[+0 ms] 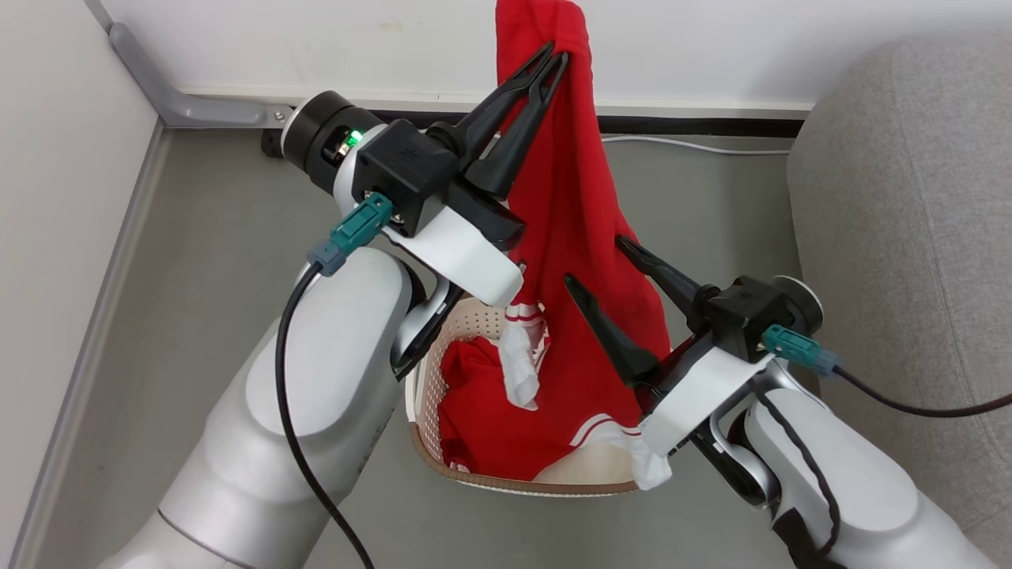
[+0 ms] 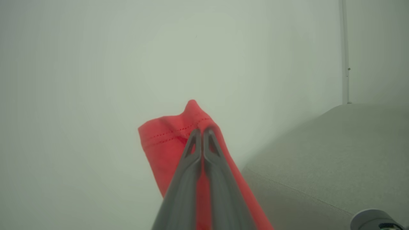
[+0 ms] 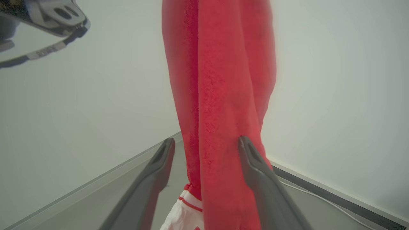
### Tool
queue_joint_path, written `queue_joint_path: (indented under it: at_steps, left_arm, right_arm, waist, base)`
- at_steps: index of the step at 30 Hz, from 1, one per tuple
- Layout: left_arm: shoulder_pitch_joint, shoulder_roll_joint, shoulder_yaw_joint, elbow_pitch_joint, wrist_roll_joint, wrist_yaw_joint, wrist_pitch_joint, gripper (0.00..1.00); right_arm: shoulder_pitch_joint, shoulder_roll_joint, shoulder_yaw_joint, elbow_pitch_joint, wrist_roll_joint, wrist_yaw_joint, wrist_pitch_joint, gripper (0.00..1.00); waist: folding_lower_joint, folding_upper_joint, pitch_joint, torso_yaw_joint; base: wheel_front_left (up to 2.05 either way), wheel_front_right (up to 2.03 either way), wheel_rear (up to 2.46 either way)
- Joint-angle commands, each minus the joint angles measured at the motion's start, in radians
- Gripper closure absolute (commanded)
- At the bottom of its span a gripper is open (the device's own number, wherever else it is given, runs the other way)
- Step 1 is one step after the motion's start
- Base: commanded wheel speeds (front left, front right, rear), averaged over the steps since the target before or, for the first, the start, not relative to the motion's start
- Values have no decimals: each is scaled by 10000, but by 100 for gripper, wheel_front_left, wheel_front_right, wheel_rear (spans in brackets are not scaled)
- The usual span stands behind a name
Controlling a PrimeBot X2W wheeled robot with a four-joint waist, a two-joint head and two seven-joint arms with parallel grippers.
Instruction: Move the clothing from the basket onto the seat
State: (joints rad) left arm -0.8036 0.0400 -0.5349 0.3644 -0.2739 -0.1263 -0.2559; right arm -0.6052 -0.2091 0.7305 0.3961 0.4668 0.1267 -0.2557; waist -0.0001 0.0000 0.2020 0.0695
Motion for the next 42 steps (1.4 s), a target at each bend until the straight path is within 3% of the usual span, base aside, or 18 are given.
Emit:
queue_joint_path:
  at_steps: [1,14,15,16,17,18,26,27,28,29,42]
  left_arm:
    - [-456,148,252,-378,-68,34,-58,100]
    - [-341,108,-230,-709,-340,80,-58,100]
    - [-320,107,-263,-726,-360,88,-58,100]
    - [-301,107,-296,-750,-384,101,-58,100]
    - [-284,106,-326,-772,-409,120,-58,100]
    - [-266,106,-349,-791,-436,140,-58,100]
    - [-173,104,-330,-780,-475,263,-58,100]
    - [-155,104,-312,-764,-492,269,-58,84]
    - [-136,104,-308,-749,-505,264,-58,47]
    - [-103,104,-296,-736,-543,253,-58,0]
    - [458,103,-115,-312,-395,115,-59,0]
  right_arm:
    - [-118,215,85,-28,-17,40,-61,0]
    - [-661,1030,-200,2003,-322,40,-61,0]
    - [-729,1075,-192,2132,-250,40,-61,5]
    - [-805,1102,-160,2245,-218,40,-61,25]
    - [-875,1130,-163,2298,-163,40,-61,90]
    - [-928,1147,-157,2332,-131,40,-61,100]
    - [-1017,988,-147,2129,65,40,-61,100]
    - [-1007,957,-143,2089,78,40,-61,100]
    - [-992,932,-159,2056,91,40,-61,100]
    - [-973,922,-171,2025,94,40,-61,100]
    - [-623,769,-812,1459,15,40,-61,100]
  waist:
    - [1,0,-8,48]
    - [1,0,44,399]
    - [1,0,49,415]
    - [1,0,60,428]
    - [1,0,74,437]
    - [1,0,89,444]
    - [1,0,178,333]
    - [1,0,185,309]
    - [1,0,189,285]
    - [1,0,190,255]
    - [1,0,104,-104]
  base:
    - [0,0,0]
    - [0,0,0]
    - [0,0,0]
    - [0,0,0]
    - [0,0,0]
    - [0,0,0]
    - [0,0,0]
    - [0,0,0]
    - [0,0,0]
    - [0,0,0]
    - [0,0,0]
